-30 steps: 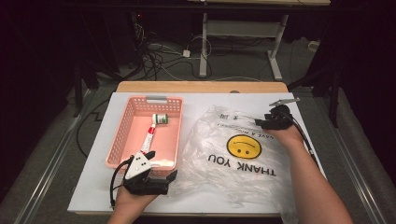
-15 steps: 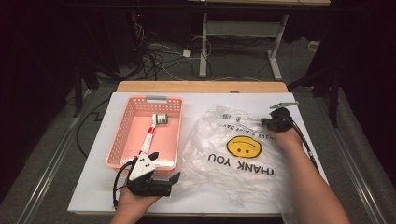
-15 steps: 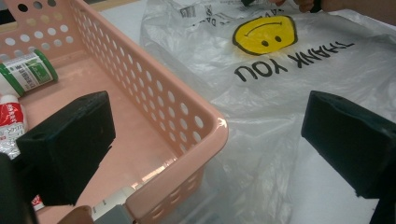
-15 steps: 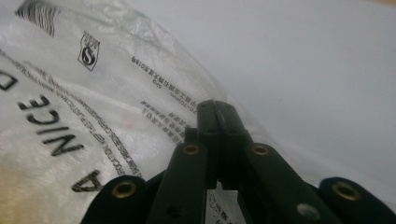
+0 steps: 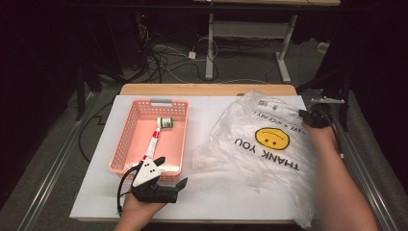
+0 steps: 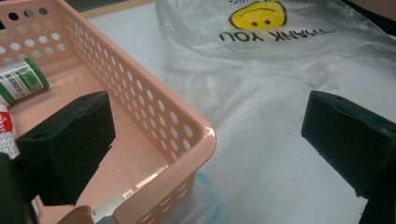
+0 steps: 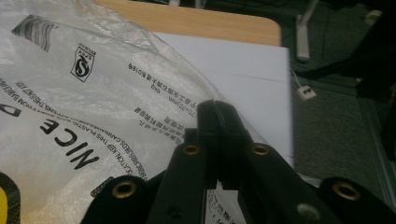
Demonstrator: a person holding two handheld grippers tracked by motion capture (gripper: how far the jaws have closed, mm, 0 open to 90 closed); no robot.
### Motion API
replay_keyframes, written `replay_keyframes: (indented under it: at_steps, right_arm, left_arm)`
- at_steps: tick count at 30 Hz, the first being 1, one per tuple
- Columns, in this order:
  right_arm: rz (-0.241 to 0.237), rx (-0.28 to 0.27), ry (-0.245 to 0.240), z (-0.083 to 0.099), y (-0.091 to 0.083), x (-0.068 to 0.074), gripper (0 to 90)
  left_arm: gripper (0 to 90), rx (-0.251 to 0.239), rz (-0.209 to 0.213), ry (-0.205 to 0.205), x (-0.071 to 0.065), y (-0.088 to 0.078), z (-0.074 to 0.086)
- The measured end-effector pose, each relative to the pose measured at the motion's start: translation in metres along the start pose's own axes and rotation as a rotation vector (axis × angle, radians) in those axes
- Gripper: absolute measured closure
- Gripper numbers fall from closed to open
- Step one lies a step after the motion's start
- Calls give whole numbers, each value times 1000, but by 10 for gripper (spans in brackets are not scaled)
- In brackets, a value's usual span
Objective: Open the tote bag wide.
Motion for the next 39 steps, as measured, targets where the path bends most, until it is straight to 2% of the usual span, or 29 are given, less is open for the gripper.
replay_keyframes:
  at_steps: [3,7,8,9,11,12,13,14,15,16,17,18,19,20,21,22,23,24,25,27,28,29,30,31,34,39]
  right_arm:
    - [39,-1,30,6,-8,-18,900]
    - [60,-7,40,14,-17,-28,900]
    - [55,-3,40,17,-21,-27,831]
    - [55,-3,40,17,-21,-27,831]
    - [39,-22,41,14,-27,-25,724]
    - [15,-59,42,8,-37,-19,648]
    - [15,-59,42,8,-37,-19,648]
    - [-20,-80,27,5,-49,-10,598]
    - [-20,-80,27,5,-49,-10,598]
    - [-45,-93,7,6,-62,0,563]
    - [-45,-93,7,6,-62,0,563]
    - [-76,-102,-17,11,-76,12,554]
    - [-76,-102,-17,11,-76,12,554]
    - [-101,-110,-37,20,-91,24,544]
    - [-101,-110,-37,20,-91,24,544]
    - [-128,-116,-53,31,-107,37,538]
    - [-128,-116,-53,31,-107,37,538]
    - [-147,-120,-77,44,-122,49,537]
    - [-147,-120,-77,44,-122,49,537]
    - [-159,-115,-94,59,-137,60,538]
    - [-181,-108,-101,74,-148,72,543]
    - [-181,-108,-101,74,-148,72,543]
    - [-191,-107,-101,86,-159,80,544]
    - [-191,-107,-101,86,-159,80,544]
    - [-228,-112,-88,104,-172,93,537]
    - [-257,-107,-91,116,-182,102,536]
  left_arm:
    - [24,0,-2,-1,1,0,0]
    - [24,0,-3,-4,1,1,0]
    - [24,0,-4,0,1,0,0]
    - [24,-1,-6,2,1,0,0]
    - [22,-4,-14,2,2,0,-1]
    - [21,-4,-15,1,3,0,-1]
    - [21,-1,-23,-1,4,0,0]
    - [21,8,-35,-6,7,-1,0]
    - [21,8,-35,-6,7,-1,0]
    - [21,7,-45,-7,9,-2,0]
    - [21,7,-52,-7,10,-2,-1]
    - [20,9,-52,-9,11,-2,-1]
    - [20,12,-54,-6,12,-2,0]
    - [20,16,-52,-1,13,-2,0]
    - [21,16,-52,-1,13,-2,0]
    - [21,18,-49,-4,13,-2,1]
    - [21,17,-49,-9,13,-2,1]
    - [20,19,-48,-13,13,-2,1]
    - [20,20,-48,-14,13,-2,2]
    - [18,21,-53,-12,14,-2,2]
    - [1,20,-53,-15,14,-2,2]
    - [1,17,-53,-18,14,-3,2]
    - [1,14,-53,-19,13,-3,1]
    - [1,13,-51,-19,13,-3,1]
    - [1,19,-39,-23,13,-2,2]
    - [0,19,-56,-25,17,-2,2]
Point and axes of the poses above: each handheld gripper's, and its own axes: y roughly forward along the jaws, z roughly out of its underside, x roughly to its left, the point moved 8 cm from there along y, roughly forward along the jaws, and after that the axes turned 1 degree about -x, right-handed, at the moved point
